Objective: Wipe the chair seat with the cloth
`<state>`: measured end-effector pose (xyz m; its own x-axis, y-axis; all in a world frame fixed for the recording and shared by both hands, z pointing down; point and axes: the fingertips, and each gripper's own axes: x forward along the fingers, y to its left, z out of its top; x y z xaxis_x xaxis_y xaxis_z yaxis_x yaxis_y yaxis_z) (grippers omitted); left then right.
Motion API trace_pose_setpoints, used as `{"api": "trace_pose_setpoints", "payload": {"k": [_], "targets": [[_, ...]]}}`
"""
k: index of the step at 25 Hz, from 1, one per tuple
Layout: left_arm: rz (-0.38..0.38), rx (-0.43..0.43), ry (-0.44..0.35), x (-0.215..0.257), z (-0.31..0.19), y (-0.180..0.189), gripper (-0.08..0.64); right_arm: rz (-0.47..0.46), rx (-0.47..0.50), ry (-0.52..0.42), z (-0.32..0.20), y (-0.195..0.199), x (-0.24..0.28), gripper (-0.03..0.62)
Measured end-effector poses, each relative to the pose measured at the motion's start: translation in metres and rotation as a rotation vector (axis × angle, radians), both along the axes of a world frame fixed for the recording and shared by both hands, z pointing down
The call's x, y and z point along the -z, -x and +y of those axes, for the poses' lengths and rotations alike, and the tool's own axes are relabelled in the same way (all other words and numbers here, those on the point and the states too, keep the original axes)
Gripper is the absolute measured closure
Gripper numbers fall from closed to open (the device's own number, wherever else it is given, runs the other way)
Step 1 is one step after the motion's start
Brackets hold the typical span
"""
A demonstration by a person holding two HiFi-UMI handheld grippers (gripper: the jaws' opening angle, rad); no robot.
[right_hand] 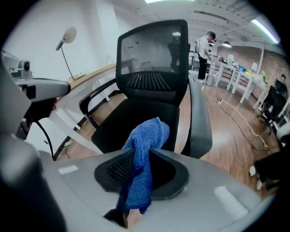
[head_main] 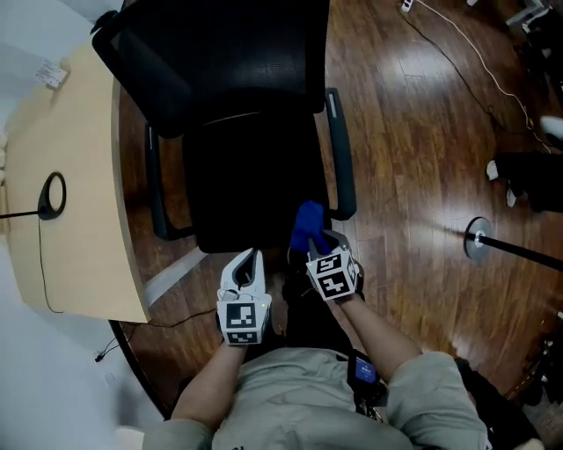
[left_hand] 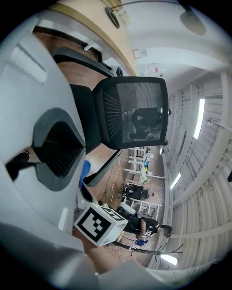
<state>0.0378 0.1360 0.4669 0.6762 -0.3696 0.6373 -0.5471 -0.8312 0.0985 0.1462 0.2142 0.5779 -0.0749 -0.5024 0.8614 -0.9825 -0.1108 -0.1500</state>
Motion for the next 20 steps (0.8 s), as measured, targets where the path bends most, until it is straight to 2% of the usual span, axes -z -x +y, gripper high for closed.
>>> {"api": "trace_pose_setpoints", "payload": {"k": [6,10,14,20], "targets": [[0.026,0.047,-0.015,0.046,-0.013,0.039,0.555,0.033,0.098,-0.149,-0.044,0.031,0.102,0.509],[0.061,0.123,-0.046,0.075,-0.033,0.078,0.555,0.018,0.177,-0.265,-0.087,0.071,0.161,0.509],[0.065,0.195,-0.08,0.101,-0.055,0.136,0.555,-0.03,0.279,-0.365,-0.131,0.146,0.211,0.509],[0.094,0.358,-0.126,0.142,-0.082,0.249,0.555,-0.08,0.536,-0.456,-0.183,0.295,0.263,0.509]]}}
